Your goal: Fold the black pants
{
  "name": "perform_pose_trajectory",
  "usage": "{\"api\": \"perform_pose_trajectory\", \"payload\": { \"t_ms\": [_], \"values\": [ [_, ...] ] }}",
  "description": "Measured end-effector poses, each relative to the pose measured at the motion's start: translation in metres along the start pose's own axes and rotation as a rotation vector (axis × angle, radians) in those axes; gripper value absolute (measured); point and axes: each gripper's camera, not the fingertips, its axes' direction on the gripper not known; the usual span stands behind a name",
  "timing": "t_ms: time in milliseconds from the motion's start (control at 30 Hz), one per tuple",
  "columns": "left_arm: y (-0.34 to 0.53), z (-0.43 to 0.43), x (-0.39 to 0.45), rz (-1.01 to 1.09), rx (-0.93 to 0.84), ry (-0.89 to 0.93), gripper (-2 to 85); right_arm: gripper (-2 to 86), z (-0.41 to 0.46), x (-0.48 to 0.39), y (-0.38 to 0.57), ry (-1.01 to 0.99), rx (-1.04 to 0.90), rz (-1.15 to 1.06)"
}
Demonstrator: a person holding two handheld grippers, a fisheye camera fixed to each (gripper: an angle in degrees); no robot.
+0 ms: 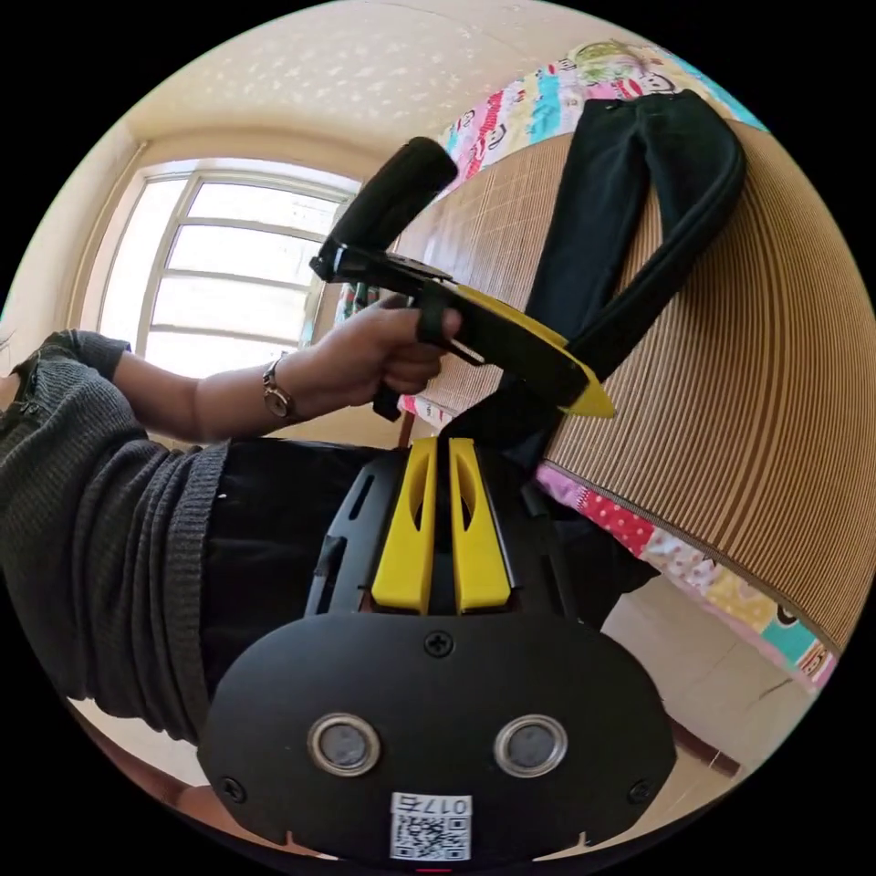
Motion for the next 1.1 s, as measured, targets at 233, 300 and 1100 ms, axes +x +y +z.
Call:
{"api": "perform_pose_trajectory", "payload": {
  "t_ms": [233,300,1100],
  "values": [
    [0.048,0.008,-0.015,-0.086,0.052,0.017,4.0,6.6,-0.01,0.074,0.029,0.128,-0.451,-0.024],
    [0.073,0.005,-0.03,-0.155,0.098,0.062,3.9,8.6,-0.038,0.118,0.017,0.175,-0.435,0.061],
    [0.295,0.031,-0.124,-0.558,0.654,0.922,3.4,2.7,-0.062,0.031,-0.374,0.76,0.378,0.026]
  ]
}}
